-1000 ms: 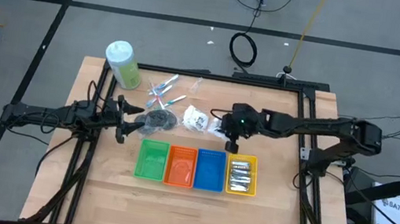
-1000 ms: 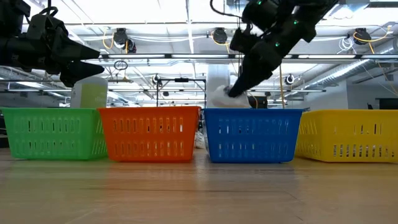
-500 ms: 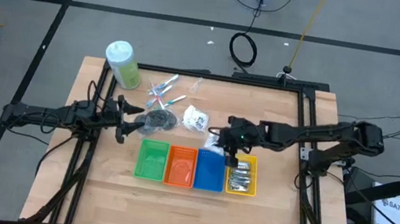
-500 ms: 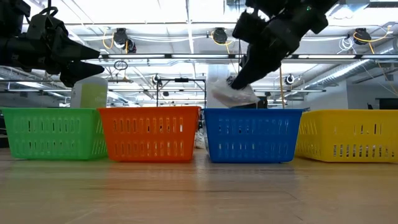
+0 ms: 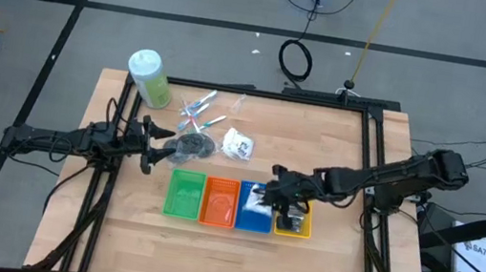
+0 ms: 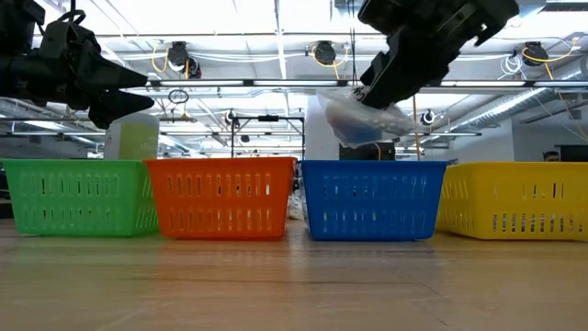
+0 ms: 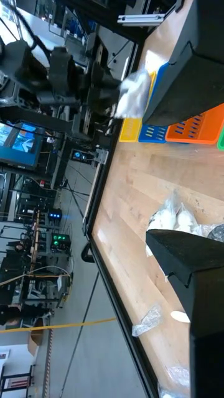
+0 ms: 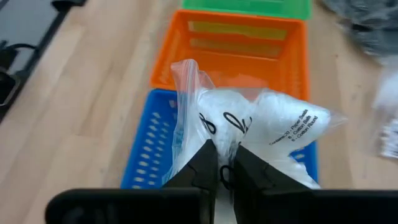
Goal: Pick & Place Travel size toiletries
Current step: Put the cotton pack into the blue basket
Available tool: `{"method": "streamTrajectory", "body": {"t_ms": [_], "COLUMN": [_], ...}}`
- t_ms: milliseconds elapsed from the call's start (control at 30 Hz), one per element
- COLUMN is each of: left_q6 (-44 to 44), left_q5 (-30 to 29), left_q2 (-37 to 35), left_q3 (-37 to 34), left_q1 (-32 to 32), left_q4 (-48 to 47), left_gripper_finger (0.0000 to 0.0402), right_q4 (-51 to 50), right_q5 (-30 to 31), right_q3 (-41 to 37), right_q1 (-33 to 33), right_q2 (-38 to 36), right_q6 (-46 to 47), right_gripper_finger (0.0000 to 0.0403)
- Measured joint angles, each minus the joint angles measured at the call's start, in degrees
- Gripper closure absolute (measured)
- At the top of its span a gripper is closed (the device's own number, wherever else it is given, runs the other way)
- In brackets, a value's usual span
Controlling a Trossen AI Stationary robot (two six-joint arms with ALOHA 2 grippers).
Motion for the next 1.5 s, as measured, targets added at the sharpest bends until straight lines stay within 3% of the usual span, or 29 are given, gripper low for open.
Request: {"method": "streamTrajectory", "body": {"t_ms": [400,833,1033,1267,1500], "left_q6": [-0.01,0.00,0.00,-0.02,0.04], "left_q5": [0.00,-0.02,-0.02,-0.02,-0.02], "left_q2": [0.00,0.01,0.01,-0.01,0.01], "left_q3": [-0.01,0.00,-0.01,-0.02,0.00], "left_q1": [0.00,0.00,0.00,0.00,0.00], "left_q4": [0.00,0.00,0.00,0.00,0.51], "left_gripper_finger": [0.0121,0.0121,0.0121,0.0121,0.0121], "right_q4": [1.20,0.43,0.46,-0.49,-3.56], "right_q5": [0.13,0.13,0.50,7.52,7.69], "right_q3": [0.00,0.02,0.07,0.07,-0.45], "right_q1": [0.92,0.90,0.90,0.35,-2.36], "right_q2": [0.00,0.00,0.00,-3.07,-11.35], "right_q6": [-0.14,-3.69,-9.38,-12.66,-11.91], "right_gripper_finger": [0.0373,0.0226,0.0186,0.0179,0.0187]}}
